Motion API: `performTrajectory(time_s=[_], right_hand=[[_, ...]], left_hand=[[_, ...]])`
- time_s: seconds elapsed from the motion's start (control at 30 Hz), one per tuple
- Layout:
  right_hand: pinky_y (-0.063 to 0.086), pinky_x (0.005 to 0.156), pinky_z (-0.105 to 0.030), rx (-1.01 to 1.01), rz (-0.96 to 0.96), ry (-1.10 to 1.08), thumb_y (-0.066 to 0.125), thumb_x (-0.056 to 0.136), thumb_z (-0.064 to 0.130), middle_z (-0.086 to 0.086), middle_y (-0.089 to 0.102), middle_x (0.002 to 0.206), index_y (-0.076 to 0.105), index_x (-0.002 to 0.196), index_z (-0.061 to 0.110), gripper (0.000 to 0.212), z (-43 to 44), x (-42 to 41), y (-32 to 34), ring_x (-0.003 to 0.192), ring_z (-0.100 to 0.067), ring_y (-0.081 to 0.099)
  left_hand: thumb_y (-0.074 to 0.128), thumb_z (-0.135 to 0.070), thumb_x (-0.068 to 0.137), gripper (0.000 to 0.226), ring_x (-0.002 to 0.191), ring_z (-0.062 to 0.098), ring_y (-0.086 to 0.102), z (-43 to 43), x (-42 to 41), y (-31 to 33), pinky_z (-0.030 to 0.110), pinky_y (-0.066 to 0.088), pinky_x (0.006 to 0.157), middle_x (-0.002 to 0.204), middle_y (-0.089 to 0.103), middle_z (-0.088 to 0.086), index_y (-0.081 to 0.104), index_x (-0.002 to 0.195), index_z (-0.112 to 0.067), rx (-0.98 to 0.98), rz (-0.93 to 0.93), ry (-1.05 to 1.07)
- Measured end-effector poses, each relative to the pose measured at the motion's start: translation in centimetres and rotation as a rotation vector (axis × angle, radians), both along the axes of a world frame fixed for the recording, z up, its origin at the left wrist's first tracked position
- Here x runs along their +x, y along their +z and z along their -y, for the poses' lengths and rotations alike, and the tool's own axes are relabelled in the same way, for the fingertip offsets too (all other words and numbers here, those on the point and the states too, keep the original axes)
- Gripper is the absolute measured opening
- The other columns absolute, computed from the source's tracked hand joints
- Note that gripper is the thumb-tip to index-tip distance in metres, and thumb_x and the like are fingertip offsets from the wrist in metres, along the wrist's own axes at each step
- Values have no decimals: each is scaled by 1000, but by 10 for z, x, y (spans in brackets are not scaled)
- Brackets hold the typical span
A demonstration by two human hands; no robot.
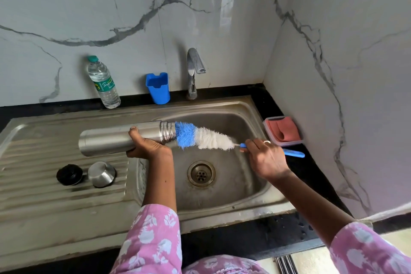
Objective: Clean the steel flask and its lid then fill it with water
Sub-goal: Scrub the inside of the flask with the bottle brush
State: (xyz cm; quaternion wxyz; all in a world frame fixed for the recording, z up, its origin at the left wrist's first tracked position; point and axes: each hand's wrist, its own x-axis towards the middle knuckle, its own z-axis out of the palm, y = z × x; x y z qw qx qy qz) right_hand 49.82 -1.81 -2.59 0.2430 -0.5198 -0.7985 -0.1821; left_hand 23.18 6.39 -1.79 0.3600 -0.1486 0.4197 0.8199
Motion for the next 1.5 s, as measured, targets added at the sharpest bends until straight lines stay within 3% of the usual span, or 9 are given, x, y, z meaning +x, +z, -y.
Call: performTrajectory(time_s=[0.23, 0.4, 0.6, 0.73, 0.93, 1.03, 1.17, 1.3, 1.5], right_hand=[[38, 62, -31, -704, -201, -176, 48, 96, 38, -13, 65, 79, 62, 74, 16, 34, -3, -7, 29, 77, -31, 60], [17, 35, -14, -1359, -788, -234, 54, 96, 25, 7, 35, 36, 48, 56, 9, 43, -14, -8, 38, 31, -6, 26], [13, 36, -9, -1916, -1024, -174, 53, 83, 35, 7, 28, 42, 44, 62, 8, 34, -18, 11, 37, 31, -4, 21], [16, 36, -13, -1758, -1065, -147, 59, 83, 33, 6, 30, 46, 56, 78, 6, 28, -15, 13, 33, 36, -5, 23], [49, 59, -32, -296, -76, 57, 64, 79, 22, -6, 61, 72, 63, 86, 11, 12, -12, 2, 10, 61, -31, 61], [43, 45, -29, 41, 1, 79, 46, 92, 29, -4, 58, 63, 69, 78, 9, 33, -9, -2, 6, 50, -26, 56], [41, 35, -26, -70, -41, 120, 40, 94, 36, -5, 61, 62, 69, 77, 10, 43, -10, 0, 1, 46, -28, 59], [40, 55, -29, -524, -243, 29, 59, 90, 31, -7, 68, 72, 69, 78, 12, 25, -15, 2, 14, 63, -26, 60], [22, 41, -19, -1167, -862, -1, 62, 87, 3, 8, 36, 39, 51, 55, 8, 34, -21, -4, 23, 37, -3, 28]], left_hand=[[75, -33, 62, 66, 99, 25, 64, 2, -3, -3, 51, 54, 86, 115, 56, 10, 40, 114, -14, 10, -31, 43], [70, -15, 76, 58, 99, 23, 61, 3, 2, -3, 43, 52, 92, 117, 55, 12, 38, 123, -5, -16, -54, 106], [69, -11, 77, 59, 100, 22, 62, 4, 6, 0, 41, 53, 91, 119, 56, 11, 37, 126, -6, 19, -90, 101], [70, -11, 76, 61, 103, 25, 62, 2, 8, 1, 45, 52, 92, 121, 56, 12, 37, 126, -8, 15, -97, 100], [68, -15, 79, 58, 97, 21, 61, -1, 1, -1, 38, 53, 89, 118, 55, 9, 36, 126, -11, -27, -96, 134], [69, -20, 78, 56, 98, 23, 61, 1, 2, 0, 42, 52, 91, 113, 55, 7, 37, 123, -12, -62, -62, 109], [70, -20, 75, 55, 101, 24, 61, 2, -2, 3, 46, 53, 90, 115, 55, 8, 38, 120, -14, -38, -45, 96], [70, -19, 75, 53, 91, 20, 62, 6, -2, 5, 39, 56, 74, 111, 56, 6, 39, 118, -13, -7, -39, 36], [71, -21, 75, 55, 83, 18, 64, 10, -6, 6, 27, 53, 52, 105, 57, 6, 39, 119, -9, 6, -67, -51]])
